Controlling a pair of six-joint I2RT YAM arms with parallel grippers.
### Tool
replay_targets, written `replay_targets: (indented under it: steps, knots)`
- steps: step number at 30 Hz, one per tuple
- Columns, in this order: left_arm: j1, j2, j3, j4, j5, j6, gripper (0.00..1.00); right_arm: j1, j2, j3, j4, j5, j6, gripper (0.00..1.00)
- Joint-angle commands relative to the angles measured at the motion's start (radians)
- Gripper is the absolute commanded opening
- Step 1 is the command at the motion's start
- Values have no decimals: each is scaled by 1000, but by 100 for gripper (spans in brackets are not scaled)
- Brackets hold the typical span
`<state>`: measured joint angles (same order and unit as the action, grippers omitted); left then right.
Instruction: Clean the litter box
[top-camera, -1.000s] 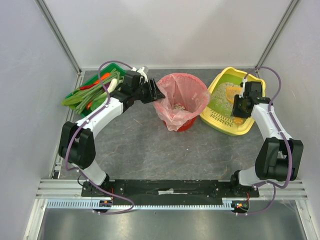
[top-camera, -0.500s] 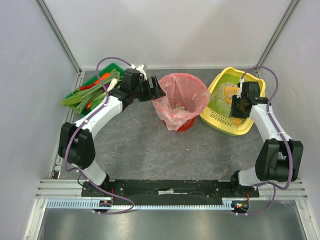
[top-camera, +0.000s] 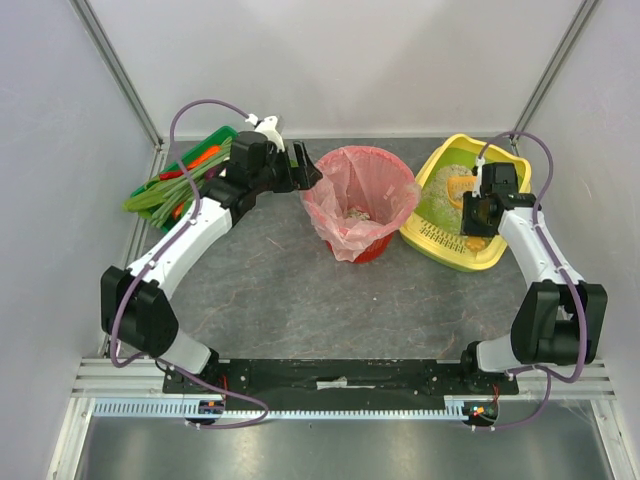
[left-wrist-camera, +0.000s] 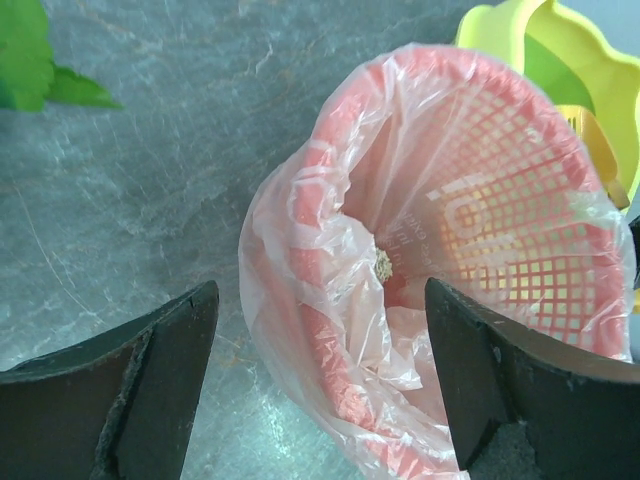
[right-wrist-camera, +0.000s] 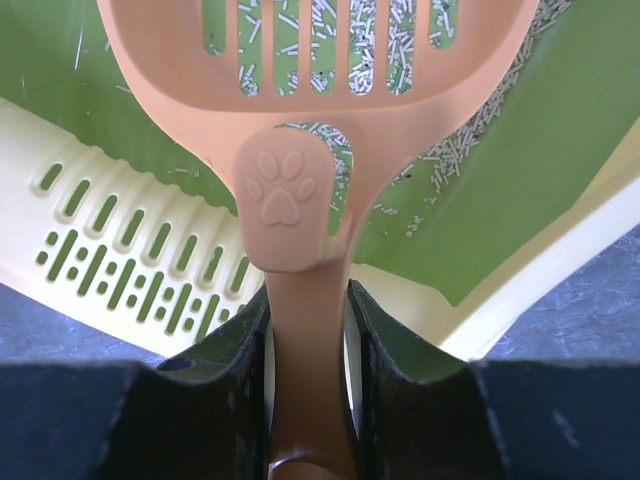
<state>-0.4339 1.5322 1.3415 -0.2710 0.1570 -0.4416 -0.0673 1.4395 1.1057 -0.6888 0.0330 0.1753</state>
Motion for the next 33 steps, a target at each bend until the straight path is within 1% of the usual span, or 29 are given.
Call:
replay_targets:
  steps: [1,5,10,14,16,20,24,28,31,33]
  knots:
    - [0,-70,-15,96,-46,73,90,9,-70,69,-17,22,-28,0]
    - [1,-92,-41,124,-62,93,90,27,-123,126,-17,10,-33,0]
    - [11,-118,-53,122,-71,96,90,63,-145,246,-40,4,-31,0]
    - [20,-147,-79,115,-77,92,90,147,-148,321,-69,-13,-8,0]
    - [26,-162,-87,104,-100,83,90,190,-148,359,-72,-31,28,0]
    - [43,-164,-74,110,-120,52,90,279,-137,408,-84,-67,67,0]
    - [50,-155,-27,81,-117,75,90,383,-105,442,-103,-77,93,0]
    - [78,-171,-33,38,-122,110,90,471,-77,467,-135,-93,110,0]
    - [107,-196,-45,7,-116,119,91,508,-53,464,-147,-152,144,0]
    - [124,-213,-45,-11,-111,130,91,521,-37,465,-144,-221,187,0]
